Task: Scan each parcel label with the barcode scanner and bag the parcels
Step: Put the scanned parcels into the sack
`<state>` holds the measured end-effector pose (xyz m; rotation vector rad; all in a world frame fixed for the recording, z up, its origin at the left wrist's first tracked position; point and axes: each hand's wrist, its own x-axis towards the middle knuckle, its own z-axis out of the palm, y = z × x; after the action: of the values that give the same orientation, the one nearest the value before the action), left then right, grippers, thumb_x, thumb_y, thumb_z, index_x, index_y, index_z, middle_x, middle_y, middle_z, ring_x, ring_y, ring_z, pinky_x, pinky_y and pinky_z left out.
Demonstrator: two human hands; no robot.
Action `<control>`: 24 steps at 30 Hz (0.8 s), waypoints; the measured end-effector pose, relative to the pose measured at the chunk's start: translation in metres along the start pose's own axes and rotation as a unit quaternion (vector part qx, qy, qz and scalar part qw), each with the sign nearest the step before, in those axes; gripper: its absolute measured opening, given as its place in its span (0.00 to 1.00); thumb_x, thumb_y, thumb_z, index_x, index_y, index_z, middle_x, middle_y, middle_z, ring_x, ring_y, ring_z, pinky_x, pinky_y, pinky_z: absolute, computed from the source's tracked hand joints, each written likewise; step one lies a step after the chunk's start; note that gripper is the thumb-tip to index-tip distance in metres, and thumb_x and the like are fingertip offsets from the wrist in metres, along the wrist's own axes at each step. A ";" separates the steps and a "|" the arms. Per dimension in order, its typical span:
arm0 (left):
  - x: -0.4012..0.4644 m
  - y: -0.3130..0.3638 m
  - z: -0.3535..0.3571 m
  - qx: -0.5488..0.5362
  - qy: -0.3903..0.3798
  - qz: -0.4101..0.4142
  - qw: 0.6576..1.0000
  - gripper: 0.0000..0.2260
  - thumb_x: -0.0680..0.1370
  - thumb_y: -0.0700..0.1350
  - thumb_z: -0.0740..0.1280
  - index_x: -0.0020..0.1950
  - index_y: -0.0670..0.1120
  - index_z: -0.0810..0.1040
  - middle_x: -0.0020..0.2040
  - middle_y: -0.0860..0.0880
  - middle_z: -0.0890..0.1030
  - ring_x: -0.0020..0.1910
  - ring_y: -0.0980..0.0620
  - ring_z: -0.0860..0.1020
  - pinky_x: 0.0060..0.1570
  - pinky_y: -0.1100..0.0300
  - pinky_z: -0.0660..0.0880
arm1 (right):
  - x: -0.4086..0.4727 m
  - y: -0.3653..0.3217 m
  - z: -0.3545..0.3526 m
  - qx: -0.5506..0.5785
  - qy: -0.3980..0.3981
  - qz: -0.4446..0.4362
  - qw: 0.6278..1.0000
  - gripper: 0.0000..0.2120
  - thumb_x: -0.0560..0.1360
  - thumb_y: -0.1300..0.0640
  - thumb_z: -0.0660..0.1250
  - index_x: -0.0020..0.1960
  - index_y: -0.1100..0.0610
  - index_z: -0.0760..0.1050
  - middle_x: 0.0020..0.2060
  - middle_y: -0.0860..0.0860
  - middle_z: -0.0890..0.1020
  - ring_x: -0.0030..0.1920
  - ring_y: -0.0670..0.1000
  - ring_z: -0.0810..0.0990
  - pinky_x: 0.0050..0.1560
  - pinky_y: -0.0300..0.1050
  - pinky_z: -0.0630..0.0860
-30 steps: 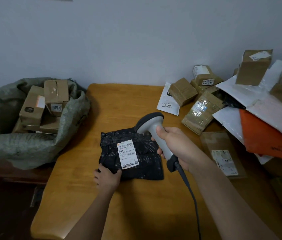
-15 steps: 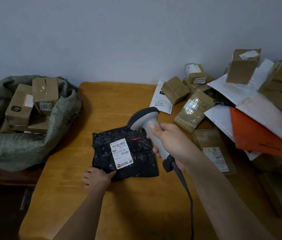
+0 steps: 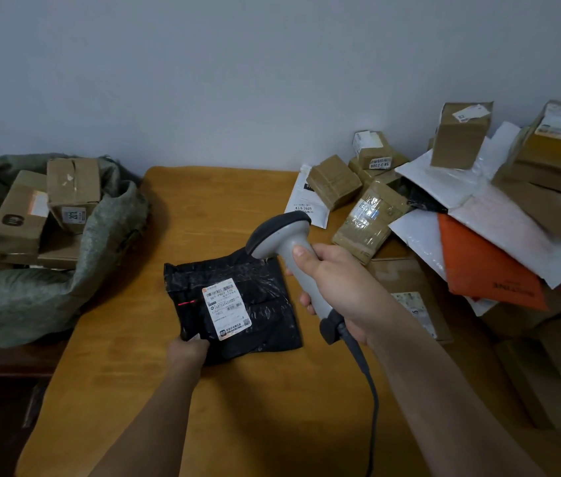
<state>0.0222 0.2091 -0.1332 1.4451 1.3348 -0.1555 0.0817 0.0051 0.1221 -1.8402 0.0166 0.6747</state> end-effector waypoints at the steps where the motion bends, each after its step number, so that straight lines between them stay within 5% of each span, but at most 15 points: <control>1: -0.003 0.002 0.002 -0.030 -0.005 0.003 1.000 0.18 0.77 0.32 0.64 0.67 0.37 0.71 0.55 0.39 0.77 0.48 0.41 0.75 0.49 0.50 0.73 | -0.001 -0.001 -0.002 -0.001 -0.001 -0.003 1.000 0.16 0.83 0.49 0.57 0.62 0.58 0.73 0.44 0.48 0.78 0.31 0.46 0.74 0.34 0.42 0.72; 9: -0.019 0.010 0.014 -0.218 -0.073 -0.004 0.973 0.21 0.78 0.26 0.55 0.69 0.39 0.68 0.59 0.41 0.74 0.56 0.39 0.73 0.58 0.44 0.73 | -0.006 -0.003 -0.015 0.018 -0.021 -0.017 0.999 0.14 0.83 0.49 0.58 0.62 0.57 0.73 0.46 0.49 0.78 0.32 0.46 0.74 0.34 0.42 0.73; 15: -0.026 0.009 0.017 -0.255 -0.079 0.014 0.964 0.20 0.78 0.27 0.56 0.68 0.41 0.70 0.60 0.42 0.76 0.59 0.39 0.74 0.60 0.43 0.73 | -0.008 -0.001 -0.029 0.024 -0.034 -0.025 0.999 0.13 0.83 0.49 0.58 0.61 0.56 0.74 0.48 0.50 0.79 0.32 0.47 0.74 0.34 0.42 0.72; 24: -0.057 0.017 0.008 -0.297 -0.061 0.076 0.950 0.18 0.80 0.30 0.60 0.66 0.46 0.72 0.57 0.45 0.78 0.51 0.46 0.77 0.54 0.46 0.74 | -0.004 -0.003 -0.042 0.040 -0.080 -0.050 0.995 0.12 0.83 0.49 0.58 0.57 0.55 0.75 0.47 0.49 0.80 0.31 0.47 0.74 0.36 0.46 0.72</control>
<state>0.0192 0.1724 -0.0864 0.9978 1.0411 0.2404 0.0977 -0.0312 0.1359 -1.6932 -0.1514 0.7377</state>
